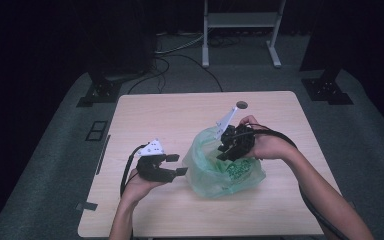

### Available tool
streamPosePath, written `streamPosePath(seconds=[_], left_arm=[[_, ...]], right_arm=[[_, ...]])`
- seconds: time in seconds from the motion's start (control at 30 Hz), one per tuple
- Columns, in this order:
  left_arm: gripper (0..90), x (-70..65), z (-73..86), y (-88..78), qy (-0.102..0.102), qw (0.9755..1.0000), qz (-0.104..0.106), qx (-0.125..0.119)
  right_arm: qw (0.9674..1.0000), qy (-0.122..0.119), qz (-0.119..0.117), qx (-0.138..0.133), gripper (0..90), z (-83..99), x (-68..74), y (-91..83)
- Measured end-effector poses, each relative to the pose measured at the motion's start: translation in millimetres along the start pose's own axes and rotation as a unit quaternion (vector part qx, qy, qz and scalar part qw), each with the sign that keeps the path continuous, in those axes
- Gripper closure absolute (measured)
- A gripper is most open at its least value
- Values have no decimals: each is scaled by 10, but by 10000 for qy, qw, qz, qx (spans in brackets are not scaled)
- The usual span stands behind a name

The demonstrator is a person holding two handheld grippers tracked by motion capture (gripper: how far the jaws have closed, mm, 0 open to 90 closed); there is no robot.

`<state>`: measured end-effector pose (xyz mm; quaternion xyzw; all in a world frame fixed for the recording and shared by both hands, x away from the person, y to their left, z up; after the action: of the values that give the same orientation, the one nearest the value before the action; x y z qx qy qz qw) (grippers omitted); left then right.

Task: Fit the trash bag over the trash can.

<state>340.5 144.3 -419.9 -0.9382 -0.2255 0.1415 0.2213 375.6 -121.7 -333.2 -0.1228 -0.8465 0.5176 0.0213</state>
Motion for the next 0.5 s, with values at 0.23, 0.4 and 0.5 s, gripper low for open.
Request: streamPosePath(seconds=[0.23, 0.4, 0.5], left_arm=[[361, 4, 3, 12, 3, 10000, 21, -5], [358, -2, 0, 24, -8, 10000, 38, -5], [357, -10, -1, 39, 6, 10000, 56, -11]], right_arm=[[9993, 173, 328, -63, 657, -13, -257, 15], [9984, 244, 469, -202, 630, 0, -336, -54], [9978, 346, 447, -339, 625, 29, -406, -88]])
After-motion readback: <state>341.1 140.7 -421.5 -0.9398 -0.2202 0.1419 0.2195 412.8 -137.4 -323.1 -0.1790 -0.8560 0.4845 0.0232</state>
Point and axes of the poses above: each handheld gripper's, and its own axes: y roughly forward along the jaws, z roughly out of its underside, x roughly to its left, the point moved 1 cm from there along y, roughly forward along the jaws, and after that the axes turned 1 degree about -x, right-handed, at the moved point
